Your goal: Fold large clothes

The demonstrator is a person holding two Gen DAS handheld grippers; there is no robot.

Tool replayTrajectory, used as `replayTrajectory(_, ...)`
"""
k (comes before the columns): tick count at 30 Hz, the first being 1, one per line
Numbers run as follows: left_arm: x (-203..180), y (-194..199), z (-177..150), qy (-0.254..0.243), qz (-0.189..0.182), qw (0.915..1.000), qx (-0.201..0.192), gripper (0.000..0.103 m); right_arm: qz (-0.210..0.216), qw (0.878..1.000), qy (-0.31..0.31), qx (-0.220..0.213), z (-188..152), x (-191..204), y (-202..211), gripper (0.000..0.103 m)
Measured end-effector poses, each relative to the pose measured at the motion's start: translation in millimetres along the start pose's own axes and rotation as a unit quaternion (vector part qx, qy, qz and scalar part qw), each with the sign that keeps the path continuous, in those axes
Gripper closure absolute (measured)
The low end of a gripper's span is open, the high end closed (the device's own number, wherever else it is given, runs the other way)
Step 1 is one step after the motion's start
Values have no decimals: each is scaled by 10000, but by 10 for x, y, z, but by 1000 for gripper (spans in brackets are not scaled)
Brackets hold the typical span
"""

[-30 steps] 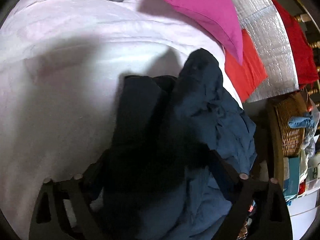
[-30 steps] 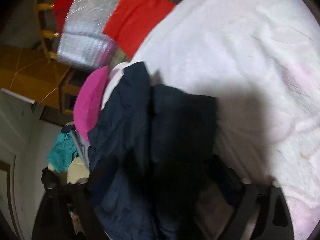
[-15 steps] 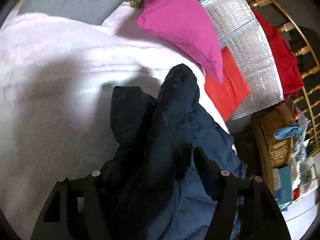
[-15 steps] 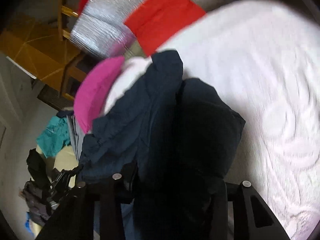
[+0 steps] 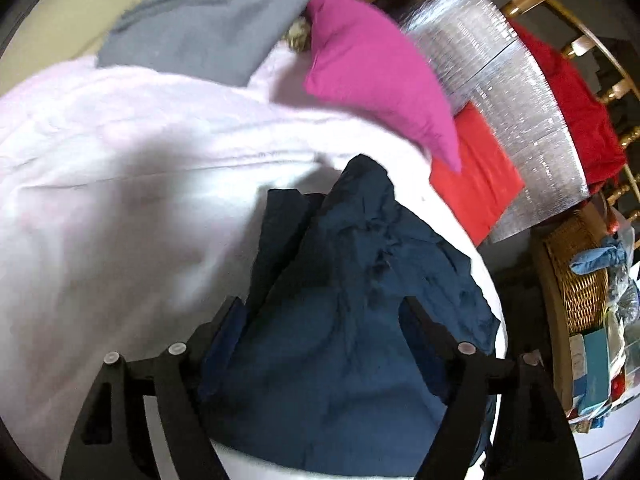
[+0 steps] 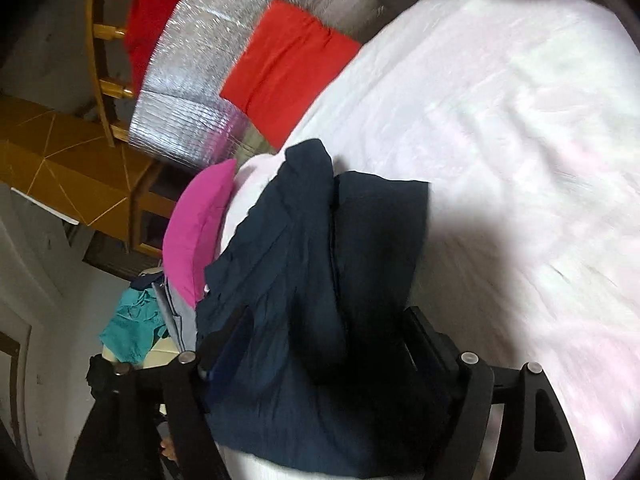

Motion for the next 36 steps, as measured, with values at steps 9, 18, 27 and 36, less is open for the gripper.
replayTrajectory(9,322,176,-814,1214,181,9904,634,18,368,9953,-818,353,-716,-50,472,16)
replayTrajectory(18,376,-159,-846,1953,-339,9786,546,18,-12,9932,-1143,212,-866,-147,-26,16)
replayTrajectory(27,418,-343,-670,1903,-410,9806,242,53,-306,9956,-877,83,-756,-24,-410,47)
replayTrajectory(36,345,-165,-568,1098,-85,9939,7,54,-36,9997,-116,-205,-708,286,-286,63)
Point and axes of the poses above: each gripper's, at about its wrist camera, not at the fingertips, and y roughly against the way its jaws point, x to its left, z to its top, the point moved 6 cm from there along -y, roughly the way its jaws point, and after that the axes turned 15 degrees about -x, right-handed, at the moved point
